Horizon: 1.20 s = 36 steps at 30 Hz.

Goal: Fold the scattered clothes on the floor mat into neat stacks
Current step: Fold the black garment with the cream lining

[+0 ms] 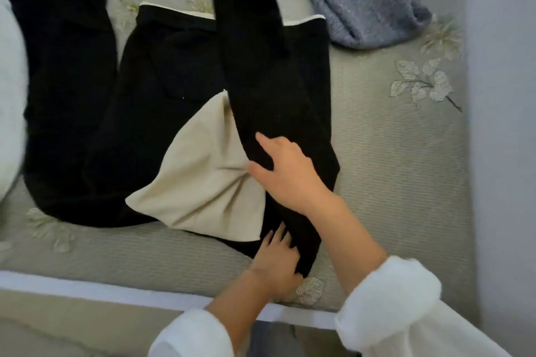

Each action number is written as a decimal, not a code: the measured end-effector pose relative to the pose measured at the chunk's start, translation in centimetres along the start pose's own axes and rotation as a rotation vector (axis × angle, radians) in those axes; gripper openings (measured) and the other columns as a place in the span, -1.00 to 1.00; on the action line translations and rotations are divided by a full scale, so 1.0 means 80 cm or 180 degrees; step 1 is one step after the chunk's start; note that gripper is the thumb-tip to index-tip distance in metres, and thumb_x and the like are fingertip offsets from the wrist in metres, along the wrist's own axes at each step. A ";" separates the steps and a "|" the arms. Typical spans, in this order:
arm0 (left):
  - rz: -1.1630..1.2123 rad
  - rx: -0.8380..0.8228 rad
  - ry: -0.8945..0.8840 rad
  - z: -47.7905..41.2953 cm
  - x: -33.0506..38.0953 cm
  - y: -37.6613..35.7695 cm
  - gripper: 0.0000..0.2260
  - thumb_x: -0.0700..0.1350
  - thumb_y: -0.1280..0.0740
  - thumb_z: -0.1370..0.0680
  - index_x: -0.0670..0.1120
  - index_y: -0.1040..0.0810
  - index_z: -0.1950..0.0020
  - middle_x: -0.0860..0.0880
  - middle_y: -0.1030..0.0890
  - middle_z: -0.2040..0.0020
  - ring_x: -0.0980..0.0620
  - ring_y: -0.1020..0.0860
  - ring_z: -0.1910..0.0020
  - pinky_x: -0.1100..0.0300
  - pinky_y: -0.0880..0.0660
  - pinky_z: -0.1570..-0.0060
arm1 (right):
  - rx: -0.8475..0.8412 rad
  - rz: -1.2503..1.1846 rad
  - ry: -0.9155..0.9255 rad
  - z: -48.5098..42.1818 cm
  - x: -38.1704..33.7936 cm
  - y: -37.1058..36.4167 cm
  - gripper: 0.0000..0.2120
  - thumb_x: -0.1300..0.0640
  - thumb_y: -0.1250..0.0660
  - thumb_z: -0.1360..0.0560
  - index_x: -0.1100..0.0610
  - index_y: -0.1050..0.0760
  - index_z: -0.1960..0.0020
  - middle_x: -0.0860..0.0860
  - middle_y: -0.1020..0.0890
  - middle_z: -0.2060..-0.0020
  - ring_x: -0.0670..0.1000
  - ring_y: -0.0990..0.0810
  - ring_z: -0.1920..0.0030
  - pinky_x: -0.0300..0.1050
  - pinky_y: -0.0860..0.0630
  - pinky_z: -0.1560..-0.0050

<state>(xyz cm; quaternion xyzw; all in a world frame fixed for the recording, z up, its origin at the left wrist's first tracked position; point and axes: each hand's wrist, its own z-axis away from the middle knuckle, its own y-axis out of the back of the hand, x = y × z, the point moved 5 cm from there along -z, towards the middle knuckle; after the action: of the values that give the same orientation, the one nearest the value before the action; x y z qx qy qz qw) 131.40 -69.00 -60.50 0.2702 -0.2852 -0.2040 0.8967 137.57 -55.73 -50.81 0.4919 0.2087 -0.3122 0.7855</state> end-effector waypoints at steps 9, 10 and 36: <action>-0.0273 0.0955 -0.1237 0.047 -0.045 0.045 -0.63 -0.17 -0.29 -0.47 -0.10 -0.52 -0.29 -0.09 -0.52 -0.29 -0.09 -0.38 -0.39 0.08 -0.23 -0.41 | 0.0115 0.0977 -0.0605 0.025 0.109 -0.062 -0.42 0.00 -0.24 -0.55 -0.06 -0.13 -0.52 0.03 -0.26 -0.44 0.06 -0.19 -0.42 0.06 -0.25 -0.34; -0.0102 0.1358 -0.1226 0.053 -0.058 0.062 -0.67 -0.19 -0.31 -0.42 -0.10 -0.59 -0.18 -0.09 -0.57 -0.20 -0.10 -0.48 -0.29 0.06 -0.38 -0.31 | 0.0275 0.1079 -0.0542 0.022 0.108 -0.060 -0.39 -0.02 -0.26 -0.54 -0.07 -0.11 -0.52 0.04 -0.24 -0.46 0.07 -0.16 -0.44 0.07 -0.23 -0.36; 0.5048 0.4186 0.3718 0.264 -0.450 0.061 -0.38 -0.06 -0.42 -0.47 -0.15 -0.26 -0.46 -0.11 -0.41 -0.34 -0.08 -0.45 -0.26 0.22 -0.39 -0.13 | -0.0438 0.1020 0.0912 -0.021 -0.142 -0.254 -0.34 0.07 -0.31 -0.46 0.02 -0.16 -0.51 -0.01 -0.30 -0.44 0.02 -0.24 -0.43 -0.03 -0.17 -0.37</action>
<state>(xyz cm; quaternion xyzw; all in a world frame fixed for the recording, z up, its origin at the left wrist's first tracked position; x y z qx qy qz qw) 92.20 -54.32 -57.43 0.4794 0.0296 0.7493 0.4559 115.26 -57.51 -57.39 0.5033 0.2582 -0.0954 0.8191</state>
